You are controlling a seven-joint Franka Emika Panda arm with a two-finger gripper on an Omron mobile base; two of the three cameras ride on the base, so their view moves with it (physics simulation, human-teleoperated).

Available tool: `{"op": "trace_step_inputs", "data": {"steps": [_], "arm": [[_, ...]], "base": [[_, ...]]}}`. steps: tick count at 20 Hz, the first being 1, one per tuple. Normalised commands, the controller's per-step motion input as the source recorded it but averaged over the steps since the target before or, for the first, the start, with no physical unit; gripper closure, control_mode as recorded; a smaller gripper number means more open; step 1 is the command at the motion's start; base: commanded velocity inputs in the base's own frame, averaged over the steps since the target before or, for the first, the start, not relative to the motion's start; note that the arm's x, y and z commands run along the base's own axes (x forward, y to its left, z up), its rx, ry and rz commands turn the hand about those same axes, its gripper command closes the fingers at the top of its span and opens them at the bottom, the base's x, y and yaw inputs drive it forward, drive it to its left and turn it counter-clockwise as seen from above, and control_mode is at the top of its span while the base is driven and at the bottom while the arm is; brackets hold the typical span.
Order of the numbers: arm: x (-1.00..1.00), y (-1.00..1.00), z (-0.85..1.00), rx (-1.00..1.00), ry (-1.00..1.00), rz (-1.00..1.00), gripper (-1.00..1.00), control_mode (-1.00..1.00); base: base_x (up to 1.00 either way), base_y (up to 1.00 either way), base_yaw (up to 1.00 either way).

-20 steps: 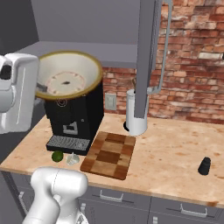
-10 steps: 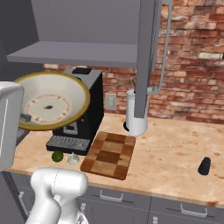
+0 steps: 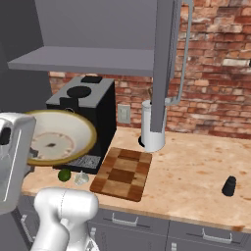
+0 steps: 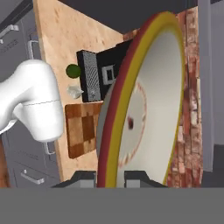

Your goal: Open the cabinet. Place the bowl and condiment on the counter. Then place the lime and garlic on the cutting board.

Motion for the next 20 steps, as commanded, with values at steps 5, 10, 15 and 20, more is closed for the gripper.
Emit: {"op": "trace_step_inputs", "data": {"steps": [5, 10, 15, 20], "arm": [[0.0, -0.22, -0.55, 0.0, 0.03, 0.09, 1.0, -1.0], [0.0, -0.33, -0.63, 0.0, 0.0, 0.12, 1.0, -1.0], [0.0, -0.37, -0.59, 0.0, 0.0, 0.13, 1.0, -1.0], [0.0, -0.36, -0.54, 0.0, -0.02, 0.13, 1.0, -1.0]], "base": [[0.0, 0.0, 0.0], [0.0, 0.0, 0.0], [0.0, 0.0, 0.0], [0.0, 0.0, 0.0]]}}
